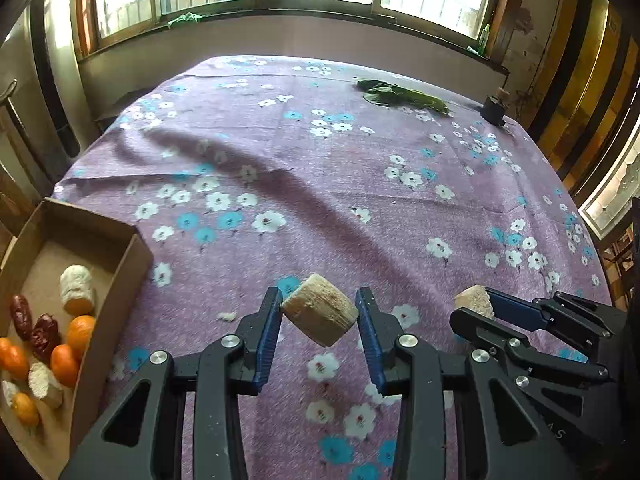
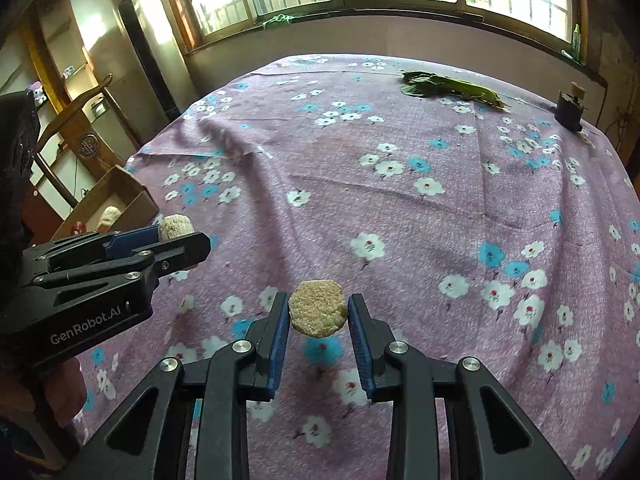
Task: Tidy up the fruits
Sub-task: 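Carry the yam chunk and yam slice over the box with both tools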
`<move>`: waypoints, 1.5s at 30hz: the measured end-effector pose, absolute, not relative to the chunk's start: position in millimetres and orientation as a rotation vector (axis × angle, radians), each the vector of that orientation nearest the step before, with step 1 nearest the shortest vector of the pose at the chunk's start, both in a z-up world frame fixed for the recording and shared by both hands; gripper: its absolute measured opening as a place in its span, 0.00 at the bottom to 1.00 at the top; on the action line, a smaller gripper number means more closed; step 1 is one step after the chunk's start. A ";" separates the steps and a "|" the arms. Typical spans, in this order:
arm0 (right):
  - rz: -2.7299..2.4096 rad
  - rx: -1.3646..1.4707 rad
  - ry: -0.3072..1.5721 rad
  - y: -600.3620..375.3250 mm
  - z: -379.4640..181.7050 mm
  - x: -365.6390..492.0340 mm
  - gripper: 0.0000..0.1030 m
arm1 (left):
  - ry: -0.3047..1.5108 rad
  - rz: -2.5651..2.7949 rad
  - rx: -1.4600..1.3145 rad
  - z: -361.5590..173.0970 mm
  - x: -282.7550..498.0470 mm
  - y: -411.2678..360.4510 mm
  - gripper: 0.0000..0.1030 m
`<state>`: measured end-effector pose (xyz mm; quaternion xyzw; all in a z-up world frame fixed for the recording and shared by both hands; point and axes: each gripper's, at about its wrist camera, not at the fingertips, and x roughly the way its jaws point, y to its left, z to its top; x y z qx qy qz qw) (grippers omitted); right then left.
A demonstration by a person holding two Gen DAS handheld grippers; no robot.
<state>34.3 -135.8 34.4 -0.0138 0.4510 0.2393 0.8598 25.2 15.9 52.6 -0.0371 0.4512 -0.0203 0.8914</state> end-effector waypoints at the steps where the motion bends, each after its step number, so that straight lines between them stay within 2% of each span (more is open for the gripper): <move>1: 0.512 -0.025 0.945 -132.3 34.3 29.8 0.31 | 0.925 -0.034 -0.072 54.9 16.7 20.8 0.35; 23: 0.782 -0.154 0.890 7.7 55.5 -12.4 0.32 | 0.809 0.237 -0.132 86.0 -96.0 176.9 0.36; 29: 0.857 -0.197 0.872 50.2 62.1 -12.5 0.32 | 0.840 0.284 -0.162 77.0 -123.1 212.1 0.36; 45: 0.952 -0.324 0.904 143.2 53.8 8.7 0.32 | 0.904 0.245 -0.178 49.1 -122.1 212.9 0.36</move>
